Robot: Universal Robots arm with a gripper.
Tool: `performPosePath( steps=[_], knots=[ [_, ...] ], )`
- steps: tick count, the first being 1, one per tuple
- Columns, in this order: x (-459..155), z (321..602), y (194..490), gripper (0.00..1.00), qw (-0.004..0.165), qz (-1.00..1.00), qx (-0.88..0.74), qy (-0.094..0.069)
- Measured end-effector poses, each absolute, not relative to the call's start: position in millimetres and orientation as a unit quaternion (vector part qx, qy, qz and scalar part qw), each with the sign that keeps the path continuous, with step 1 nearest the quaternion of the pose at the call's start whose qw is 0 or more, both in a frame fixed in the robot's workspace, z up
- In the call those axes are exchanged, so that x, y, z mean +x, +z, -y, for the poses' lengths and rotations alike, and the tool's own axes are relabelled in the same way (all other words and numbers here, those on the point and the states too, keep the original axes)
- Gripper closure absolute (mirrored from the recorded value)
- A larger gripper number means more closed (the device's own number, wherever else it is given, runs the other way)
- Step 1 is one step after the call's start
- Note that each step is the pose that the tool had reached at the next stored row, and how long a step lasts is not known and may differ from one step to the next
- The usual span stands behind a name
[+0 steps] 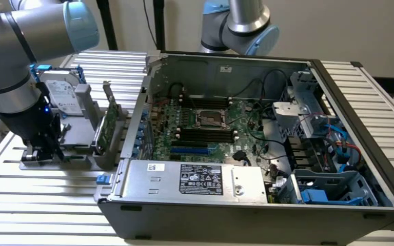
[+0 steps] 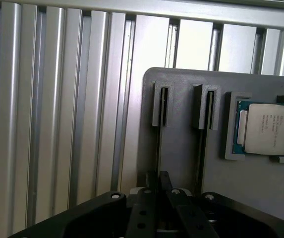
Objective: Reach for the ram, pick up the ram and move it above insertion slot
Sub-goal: 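Pick up the ram and move it above insertion slot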
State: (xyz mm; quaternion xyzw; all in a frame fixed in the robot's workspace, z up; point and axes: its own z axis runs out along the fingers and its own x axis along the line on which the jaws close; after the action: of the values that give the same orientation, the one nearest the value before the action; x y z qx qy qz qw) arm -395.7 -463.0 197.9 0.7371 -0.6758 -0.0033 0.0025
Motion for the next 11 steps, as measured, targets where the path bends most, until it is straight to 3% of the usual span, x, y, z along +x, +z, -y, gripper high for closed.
performPosePath(
  steps=[11],
  knots=[
    [-395.7,463.0,207.5,0.87,0.003,0.676,0.737,-0.003]
  ],
)
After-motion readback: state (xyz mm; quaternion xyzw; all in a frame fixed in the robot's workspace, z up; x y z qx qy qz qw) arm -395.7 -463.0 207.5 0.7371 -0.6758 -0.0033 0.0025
